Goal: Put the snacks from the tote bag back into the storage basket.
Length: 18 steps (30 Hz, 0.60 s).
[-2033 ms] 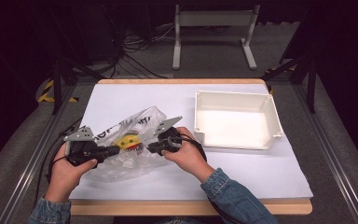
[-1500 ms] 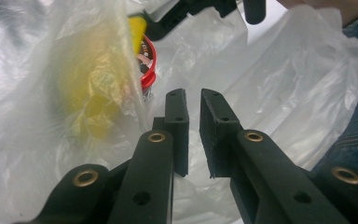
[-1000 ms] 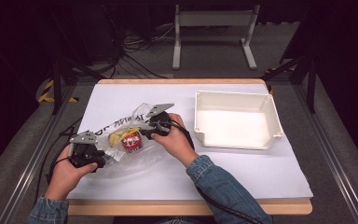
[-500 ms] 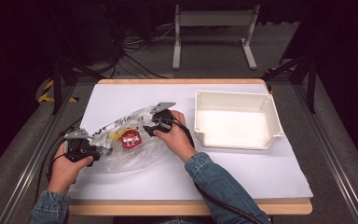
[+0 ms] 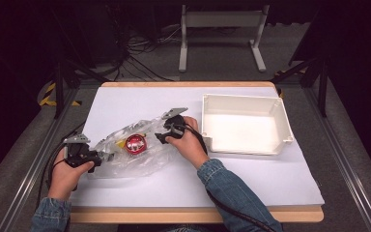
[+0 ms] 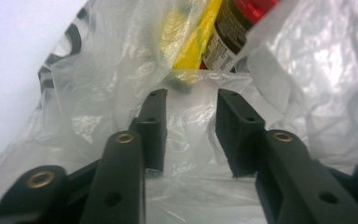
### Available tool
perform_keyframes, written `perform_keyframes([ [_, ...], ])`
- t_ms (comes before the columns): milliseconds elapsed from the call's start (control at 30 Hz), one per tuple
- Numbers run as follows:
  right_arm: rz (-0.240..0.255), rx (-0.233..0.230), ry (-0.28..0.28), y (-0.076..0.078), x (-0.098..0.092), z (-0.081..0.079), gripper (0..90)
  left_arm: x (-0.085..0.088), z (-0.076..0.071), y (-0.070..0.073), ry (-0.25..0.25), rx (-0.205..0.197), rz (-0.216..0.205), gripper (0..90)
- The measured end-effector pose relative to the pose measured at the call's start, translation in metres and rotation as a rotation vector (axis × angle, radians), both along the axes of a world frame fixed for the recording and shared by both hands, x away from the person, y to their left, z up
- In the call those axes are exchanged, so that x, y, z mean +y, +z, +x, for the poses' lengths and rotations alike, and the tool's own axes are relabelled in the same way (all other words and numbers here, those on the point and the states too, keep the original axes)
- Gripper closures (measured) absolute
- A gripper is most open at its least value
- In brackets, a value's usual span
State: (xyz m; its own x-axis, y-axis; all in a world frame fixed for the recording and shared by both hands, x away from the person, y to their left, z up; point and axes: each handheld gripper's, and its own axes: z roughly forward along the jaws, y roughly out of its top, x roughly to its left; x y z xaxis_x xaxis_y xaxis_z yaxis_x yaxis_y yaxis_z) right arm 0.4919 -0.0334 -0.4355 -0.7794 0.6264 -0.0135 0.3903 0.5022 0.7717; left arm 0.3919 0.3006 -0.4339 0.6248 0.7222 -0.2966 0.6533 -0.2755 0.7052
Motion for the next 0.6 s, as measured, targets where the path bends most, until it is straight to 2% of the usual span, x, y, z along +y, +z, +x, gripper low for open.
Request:
perform_keyframes([
  [33,0.0,0.0,0.0,0.0,0.0,0.0,26.4,0.0,0.0,0.001,0.003,-0.005,-0.003,60.4],
  [67,0.006,-0.004,0.014,0.003,-0.001,-0.003,24.3,0.001,-0.002,0.005,0.01,-0.023,-0.01,54.8],
  [167,0.012,-0.008,0.038,0.006,-0.003,-0.007,22.6,0.002,-0.004,0.011,0.024,-0.046,-0.033,49.4],
  [267,0.02,-0.009,0.073,0.01,-0.006,-0.013,20.6,0.004,-0.006,0.018,0.034,-0.075,-0.04,37.8],
  [300,0.02,-0.01,0.086,0.011,-0.007,-0.014,20.2,0.004,-0.007,0.02,0.041,-0.071,-0.058,36.5],
  [467,0.005,-0.009,0.142,0.017,-0.008,-0.021,16.6,0.007,-0.008,0.03,0.034,-0.113,-0.06,30.8],
  [500,0.004,-0.014,0.159,0.019,-0.008,-0.024,15.5,0.007,-0.009,0.031,0.042,-0.105,-0.076,29.4],
  [600,0.014,-0.019,0.19,0.023,-0.005,-0.029,13.1,0.009,-0.01,0.036,0.044,-0.129,-0.087,26.2],
])
